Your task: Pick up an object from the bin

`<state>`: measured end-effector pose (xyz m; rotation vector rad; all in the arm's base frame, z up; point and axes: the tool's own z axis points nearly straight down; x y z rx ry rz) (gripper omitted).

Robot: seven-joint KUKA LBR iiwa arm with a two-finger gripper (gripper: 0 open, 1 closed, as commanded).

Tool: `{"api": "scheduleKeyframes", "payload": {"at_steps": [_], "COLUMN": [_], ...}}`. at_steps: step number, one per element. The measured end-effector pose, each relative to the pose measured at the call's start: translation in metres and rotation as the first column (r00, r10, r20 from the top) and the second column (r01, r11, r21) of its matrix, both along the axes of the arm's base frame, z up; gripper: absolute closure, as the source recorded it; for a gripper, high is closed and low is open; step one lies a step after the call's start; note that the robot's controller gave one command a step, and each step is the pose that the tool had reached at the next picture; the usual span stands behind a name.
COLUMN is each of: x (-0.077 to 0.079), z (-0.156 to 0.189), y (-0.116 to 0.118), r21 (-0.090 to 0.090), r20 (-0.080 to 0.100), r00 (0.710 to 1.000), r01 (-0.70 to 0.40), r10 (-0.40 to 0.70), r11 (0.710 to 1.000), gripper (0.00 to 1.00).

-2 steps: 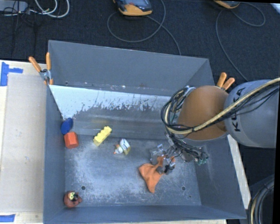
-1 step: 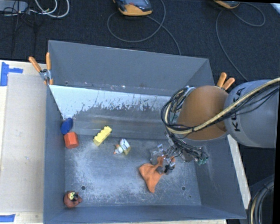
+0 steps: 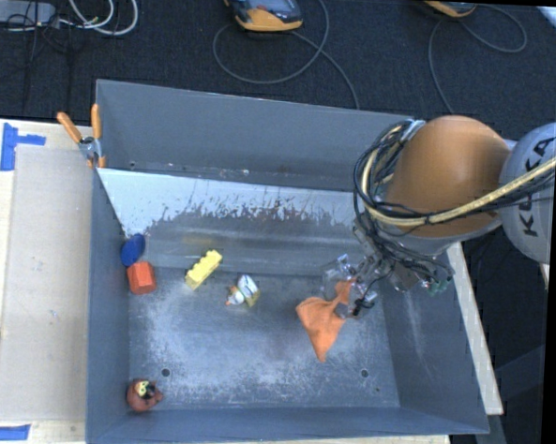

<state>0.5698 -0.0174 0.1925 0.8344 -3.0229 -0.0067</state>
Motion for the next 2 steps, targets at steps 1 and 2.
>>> {"api": "scheduleKeyframes", "payload": {"at_steps": [1,2], "x": [0.000,0.002], "z": [0.000,0.054], "y": [0.000,0.000], "r21": [0.000,0.001], "r20": [0.000,-0.004], "r00": [1.000,1.000], "r01": [0.001,0.003], "r10": [-0.001,-0.003], "r11": [1.000,1.000], "gripper": [1.00,1.00]}}
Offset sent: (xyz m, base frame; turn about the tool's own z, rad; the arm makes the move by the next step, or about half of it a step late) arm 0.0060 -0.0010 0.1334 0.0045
